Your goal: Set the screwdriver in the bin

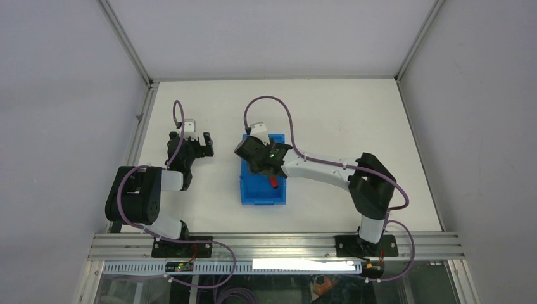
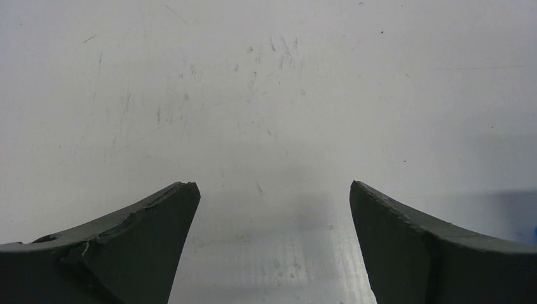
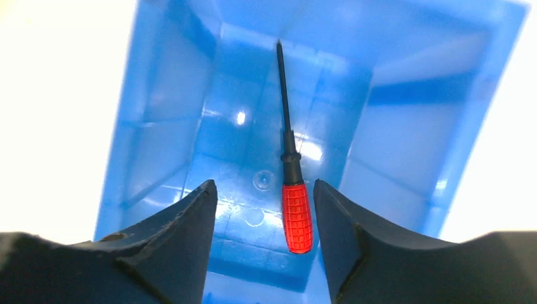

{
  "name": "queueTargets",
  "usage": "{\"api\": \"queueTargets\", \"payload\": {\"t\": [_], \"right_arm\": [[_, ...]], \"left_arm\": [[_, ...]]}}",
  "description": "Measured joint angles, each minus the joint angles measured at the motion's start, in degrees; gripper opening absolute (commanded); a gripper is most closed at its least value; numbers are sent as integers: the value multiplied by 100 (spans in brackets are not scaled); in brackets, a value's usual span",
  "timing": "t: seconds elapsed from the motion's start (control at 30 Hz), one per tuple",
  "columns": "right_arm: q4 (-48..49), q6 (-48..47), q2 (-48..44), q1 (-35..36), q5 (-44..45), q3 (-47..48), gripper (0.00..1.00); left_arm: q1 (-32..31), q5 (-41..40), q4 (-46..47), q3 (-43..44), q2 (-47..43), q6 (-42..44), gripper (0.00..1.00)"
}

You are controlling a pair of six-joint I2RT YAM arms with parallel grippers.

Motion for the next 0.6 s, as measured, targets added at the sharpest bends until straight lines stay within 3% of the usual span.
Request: {"api": "queueTargets", "payload": {"t": [0.03, 0.07, 0.1, 0.33, 0.6], "right_arm": [[-20, -66, -85, 0, 31, 68, 74], [-57, -197, -221, -7, 92, 179, 92], [-74, -249, -317, -13, 120, 251, 98], [-299, -730, -1432, -509, 216, 341, 99], [-761, -1014, -3025, -2667, 264, -664, 99]], "left_arm": [[0, 0, 0, 0, 0, 0, 99], [0, 0, 0, 0, 0, 0, 99], [0, 0, -2, 0, 0, 0, 99], [0, 0, 0, 0, 0, 0, 99], [0, 0, -2, 0, 0, 0, 99]]}}
